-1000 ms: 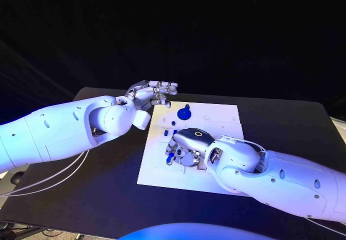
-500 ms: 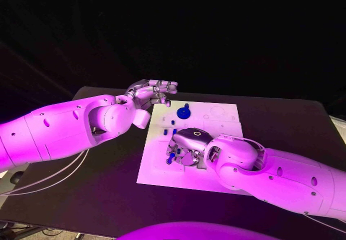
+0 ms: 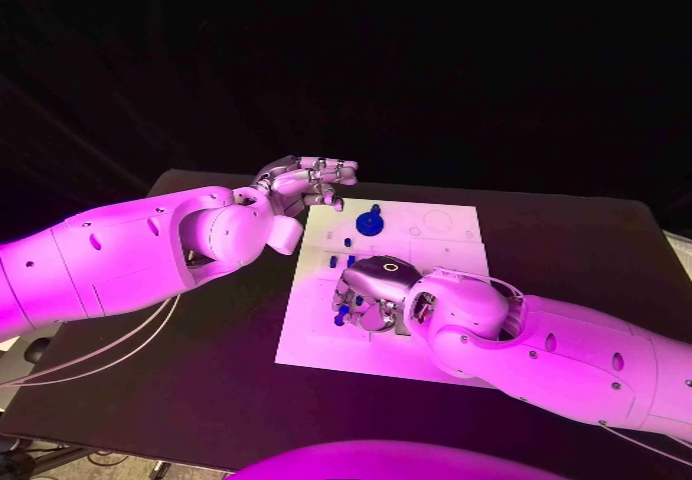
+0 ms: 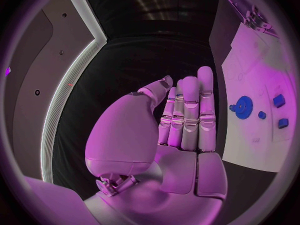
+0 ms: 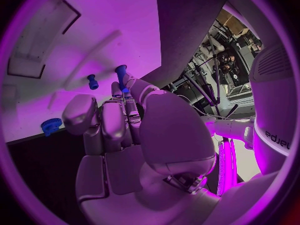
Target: Assemble the parts on the task board
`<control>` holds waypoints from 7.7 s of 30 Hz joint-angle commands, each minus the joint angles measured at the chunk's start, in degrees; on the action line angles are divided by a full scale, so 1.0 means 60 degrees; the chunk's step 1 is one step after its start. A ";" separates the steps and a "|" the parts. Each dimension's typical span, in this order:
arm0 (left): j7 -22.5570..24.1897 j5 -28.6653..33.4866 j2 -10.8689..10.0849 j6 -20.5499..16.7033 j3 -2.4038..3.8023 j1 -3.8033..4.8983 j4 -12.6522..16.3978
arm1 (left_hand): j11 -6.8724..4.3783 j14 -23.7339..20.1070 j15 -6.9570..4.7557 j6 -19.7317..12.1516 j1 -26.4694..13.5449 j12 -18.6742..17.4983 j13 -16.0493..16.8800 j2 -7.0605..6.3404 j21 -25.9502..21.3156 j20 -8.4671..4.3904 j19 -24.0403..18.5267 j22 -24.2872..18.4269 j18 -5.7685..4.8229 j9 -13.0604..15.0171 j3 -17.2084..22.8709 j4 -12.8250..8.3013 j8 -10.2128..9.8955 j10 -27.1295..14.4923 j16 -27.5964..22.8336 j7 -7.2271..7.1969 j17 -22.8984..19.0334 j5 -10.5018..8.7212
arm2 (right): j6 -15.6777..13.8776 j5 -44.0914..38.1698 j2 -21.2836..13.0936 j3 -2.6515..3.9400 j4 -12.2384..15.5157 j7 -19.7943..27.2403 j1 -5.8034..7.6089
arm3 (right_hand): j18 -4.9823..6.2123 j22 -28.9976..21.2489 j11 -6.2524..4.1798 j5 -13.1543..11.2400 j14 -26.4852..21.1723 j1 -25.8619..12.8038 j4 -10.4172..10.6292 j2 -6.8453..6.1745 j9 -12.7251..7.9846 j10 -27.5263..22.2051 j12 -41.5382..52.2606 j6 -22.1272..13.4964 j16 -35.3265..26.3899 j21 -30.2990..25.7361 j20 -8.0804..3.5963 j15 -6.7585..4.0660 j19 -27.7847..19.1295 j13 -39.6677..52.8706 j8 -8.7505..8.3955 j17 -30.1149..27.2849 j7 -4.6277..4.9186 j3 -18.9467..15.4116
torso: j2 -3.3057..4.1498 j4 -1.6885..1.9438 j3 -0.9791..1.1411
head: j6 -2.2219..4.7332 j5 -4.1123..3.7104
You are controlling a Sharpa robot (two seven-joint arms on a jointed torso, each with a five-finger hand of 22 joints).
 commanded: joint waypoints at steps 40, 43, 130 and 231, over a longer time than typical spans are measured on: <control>0.0009 -0.0007 -0.0196 0.0117 0.0003 0.0007 0.0009 | 0.0014 -0.0085 -0.0020 -0.0036 0.0137 0.0091 0.0015 0.0061 -0.0090 0.0008 -0.0032 -0.0033 0.0113 -0.0015 -0.0035 -0.0053 0.0047 -0.0141 -0.0032 0.0003 -0.0030 0.0065 | -0.1695 0.3897 -0.4655 -0.0036 0.2869 -0.2072 0.0568 | -0.0367 0.1524 -0.0626 0.2571 0.0571 -0.2079 0.1882 -0.0304 -0.0063 0.1638 0.5806 -0.0834 0.1288 0.1066 -0.0244 -0.0376 0.0603 0.4877 0.0126 0.1328 -0.0178 -0.3412 | -0.0110 -0.0300 -0.0011 | 0.0266 -0.0564; 0.0013 -0.0007 -0.0181 0.0125 0.0001 0.0006 -0.0016 | 0.0014 -0.0085 -0.0020 -0.0036 0.0137 0.0091 0.0015 0.0061 -0.0090 0.0008 -0.0032 -0.0033 0.0113 -0.0015 -0.0035 -0.0053 0.0047 -0.0141 -0.0032 0.0003 -0.0030 0.0065 | -0.1612 0.3707 -0.4978 -0.0091 0.2952 -0.2503 0.0561 | -0.0415 0.1922 -0.0625 0.2593 0.0578 -0.1936 0.2332 -0.0171 -0.0030 0.1102 0.8029 -0.0843 0.1707 0.1351 -0.0270 -0.0342 0.0637 0.7443 0.0221 0.1829 -0.0170 -0.4027 | -0.0131 -0.0346 -0.0008 | 0.0279 -0.0628; -0.0128 -0.0006 -0.0131 0.0292 -0.0066 -0.0009 -0.0066 | 0.0021 -0.0100 -0.0009 -0.0043 0.0078 0.0120 0.0019 0.0054 -0.0115 0.0016 -0.0032 -0.0051 0.0109 -0.0017 -0.0072 -0.0026 0.0057 -0.0159 -0.0034 0.0007 -0.0043 0.0060 | -0.1757 0.3070 -0.3386 -0.0153 0.2310 -0.3409 -0.0119 | -0.0496 0.2583 -0.0874 0.3484 0.0637 -0.1765 0.3444 0.1147 0.0773 0.1516 0.9313 -0.0333 0.2216 0.1793 -0.0391 -0.0519 0.0715 0.9899 0.1238 0.2484 -0.0494 -0.5733 | -0.0165 -0.0384 -0.0010 | 0.0135 -0.0575; -0.0157 -0.0006 -0.0125 0.0341 -0.0067 -0.0011 -0.0062 | 0.0018 -0.0118 -0.0008 -0.0051 0.0083 0.0147 0.0021 0.0061 -0.0141 0.0019 -0.0035 -0.0069 0.0110 -0.0018 -0.0078 -0.0036 0.0068 -0.0181 -0.0038 0.0000 -0.0057 0.0065 | -0.1184 0.2073 -0.5252 -0.0188 0.2284 -0.3356 0.0064 | -0.0431 0.2279 -0.0752 0.1752 0.0598 -0.0481 0.2249 0.1502 0.1403 0.1025 0.7263 -0.0976 0.2135 0.1522 -0.0335 -0.0425 0.0545 0.9263 0.1140 0.2475 -0.0326 -0.6642 | -0.0168 -0.0394 0.0013 | 0.0148 -0.0935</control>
